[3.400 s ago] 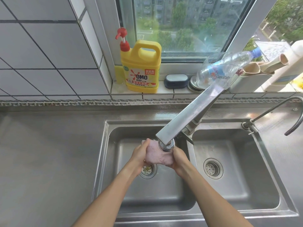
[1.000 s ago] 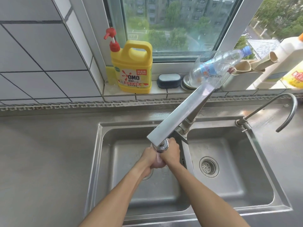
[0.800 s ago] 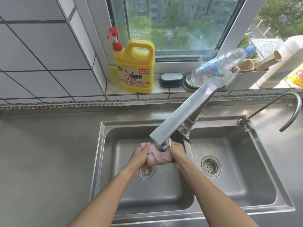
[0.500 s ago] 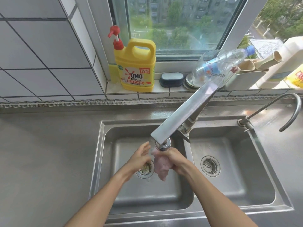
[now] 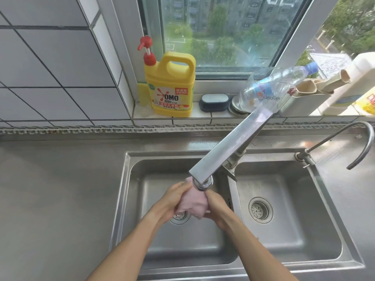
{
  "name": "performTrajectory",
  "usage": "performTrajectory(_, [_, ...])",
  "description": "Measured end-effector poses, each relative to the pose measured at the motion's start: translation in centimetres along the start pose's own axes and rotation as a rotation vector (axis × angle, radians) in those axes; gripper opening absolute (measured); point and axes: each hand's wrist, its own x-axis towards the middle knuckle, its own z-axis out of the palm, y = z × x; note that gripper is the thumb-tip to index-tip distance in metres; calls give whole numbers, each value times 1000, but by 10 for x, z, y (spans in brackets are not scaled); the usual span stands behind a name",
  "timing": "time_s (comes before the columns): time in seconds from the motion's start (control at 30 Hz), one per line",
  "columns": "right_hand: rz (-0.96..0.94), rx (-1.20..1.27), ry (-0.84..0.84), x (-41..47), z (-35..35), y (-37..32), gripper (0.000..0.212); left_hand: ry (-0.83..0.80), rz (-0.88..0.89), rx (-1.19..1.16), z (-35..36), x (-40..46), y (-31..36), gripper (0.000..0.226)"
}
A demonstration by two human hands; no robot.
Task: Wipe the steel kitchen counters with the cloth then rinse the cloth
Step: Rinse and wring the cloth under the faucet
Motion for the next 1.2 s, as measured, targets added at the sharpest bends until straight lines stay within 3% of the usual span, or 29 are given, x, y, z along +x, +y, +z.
performTrajectory(0.13, [26,126,-55,-8,12,4,48,154,-55,-125,14,0,6,24])
performTrajectory(0.2, [-35,87,62,-8,14,-2,38,238,-108,-126,20,0,9,16])
performTrajectory(0.27, [-89,-12,178,-6,15,-6,30,288,-199,-186,25,2,10,24])
performTrajectory(0.37, [-245,-191,254,-9,29,-9,28,281,-253,-363,35,6,11,22])
performTrajectory(0.5, [-400,-428,278,-22,50,-2,43,180,-150,-408,50,14,17,8])
performTrajectory(0.63, [-321,-511,404,-15,45,-12,34,169,-209,-443,53,14,10,25])
performTrajectory(0.73, [-270,-565,400,-7,36,-28,20,198,-219,-373,63,14,3,23])
performTrajectory(0.9, [-232,-529,368,-2,21,-40,29,240,-215,-137,64,12,-1,52])
performTrajectory(1.0, [-234,-582,273,-12,31,-27,9,255,-160,-103,55,19,6,32])
performTrajectory(1.07, [-223,-594,236,-13,33,-18,36,291,-116,-152,54,20,7,23])
performTrajectory(1.13, [-192,-618,254,-8,29,-20,42,276,-95,-133,60,16,2,24])
performTrajectory(1.2, [-171,-615,295,-1,22,-26,26,241,-172,-77,64,15,-8,37])
